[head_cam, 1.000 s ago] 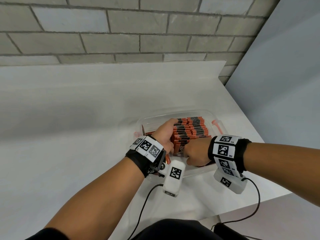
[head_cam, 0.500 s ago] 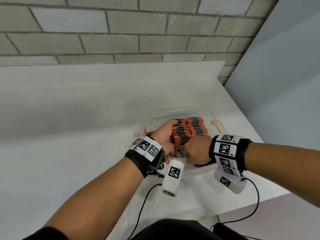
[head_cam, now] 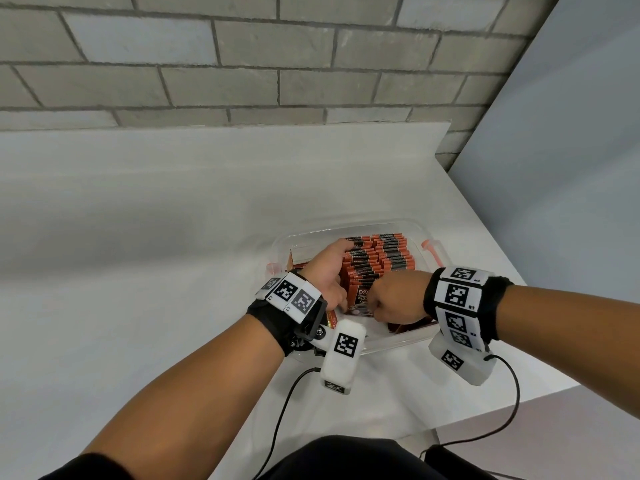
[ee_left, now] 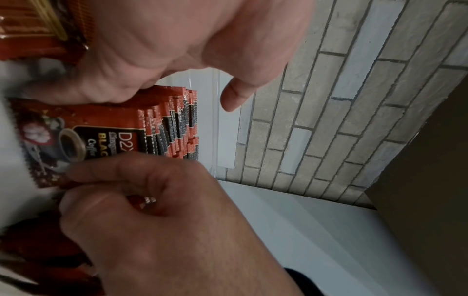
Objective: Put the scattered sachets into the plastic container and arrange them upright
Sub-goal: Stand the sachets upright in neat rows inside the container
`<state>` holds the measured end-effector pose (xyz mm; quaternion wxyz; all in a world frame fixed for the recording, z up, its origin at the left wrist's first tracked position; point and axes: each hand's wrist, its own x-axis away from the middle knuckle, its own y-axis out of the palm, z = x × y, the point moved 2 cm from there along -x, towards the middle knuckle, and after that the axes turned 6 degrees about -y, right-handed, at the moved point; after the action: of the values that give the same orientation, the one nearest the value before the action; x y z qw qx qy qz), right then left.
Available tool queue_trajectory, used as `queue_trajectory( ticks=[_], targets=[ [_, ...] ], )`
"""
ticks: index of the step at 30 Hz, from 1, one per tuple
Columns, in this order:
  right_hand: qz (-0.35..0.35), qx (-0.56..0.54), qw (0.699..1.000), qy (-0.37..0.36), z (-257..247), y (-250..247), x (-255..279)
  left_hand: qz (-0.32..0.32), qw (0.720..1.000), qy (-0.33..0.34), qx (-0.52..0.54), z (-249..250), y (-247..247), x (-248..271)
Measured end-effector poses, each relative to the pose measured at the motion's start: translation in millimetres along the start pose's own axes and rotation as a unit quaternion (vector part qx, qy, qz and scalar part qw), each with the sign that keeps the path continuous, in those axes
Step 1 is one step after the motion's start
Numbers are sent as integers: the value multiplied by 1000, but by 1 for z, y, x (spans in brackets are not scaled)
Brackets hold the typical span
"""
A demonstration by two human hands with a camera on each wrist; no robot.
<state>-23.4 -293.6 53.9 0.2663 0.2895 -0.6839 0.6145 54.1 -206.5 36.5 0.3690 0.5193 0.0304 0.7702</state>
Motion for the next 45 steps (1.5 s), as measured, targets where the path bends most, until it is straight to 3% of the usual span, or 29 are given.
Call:
queue_trajectory(
  ticks=[3,6,9,14,19,24,30,33,37,42,45],
  targets=[
    [39,-43,998,-7,3,-3,4,-3,1000,-11,3,-1,-1,1],
    [157,-97,983,-8,10,-13,12,-1,1000,-7,12,0,-1,5],
    [258,-67,963,29,20,-20,20,2,1000,-1,13,1,1,11],
    [158,59,982,87,21,-8,26,10,1000,6,-2,0,1,13],
    [128,79,984,95,14,2,24,9,1000,18,-4,0,0,10],
    [140,41,985,90,12,1,22,0,1000,23,6,0,-1,10],
    [265,-26,963,45,8,-1,28,-3,1000,27,-4,-1,-1,11],
    [166,-72,983,-15,-6,2,28,8,999,31,-4,-1,-1,12],
    [35,-20,998,-40,-18,3,16,14,999,31,-12,0,1,14],
    [-30,55,998,-12,-20,-2,4,10,1000,21,-14,0,1,14],
    [-20,56,998,11,-17,-4,1,10,1000,6,-3,0,2,14]
  ],
)
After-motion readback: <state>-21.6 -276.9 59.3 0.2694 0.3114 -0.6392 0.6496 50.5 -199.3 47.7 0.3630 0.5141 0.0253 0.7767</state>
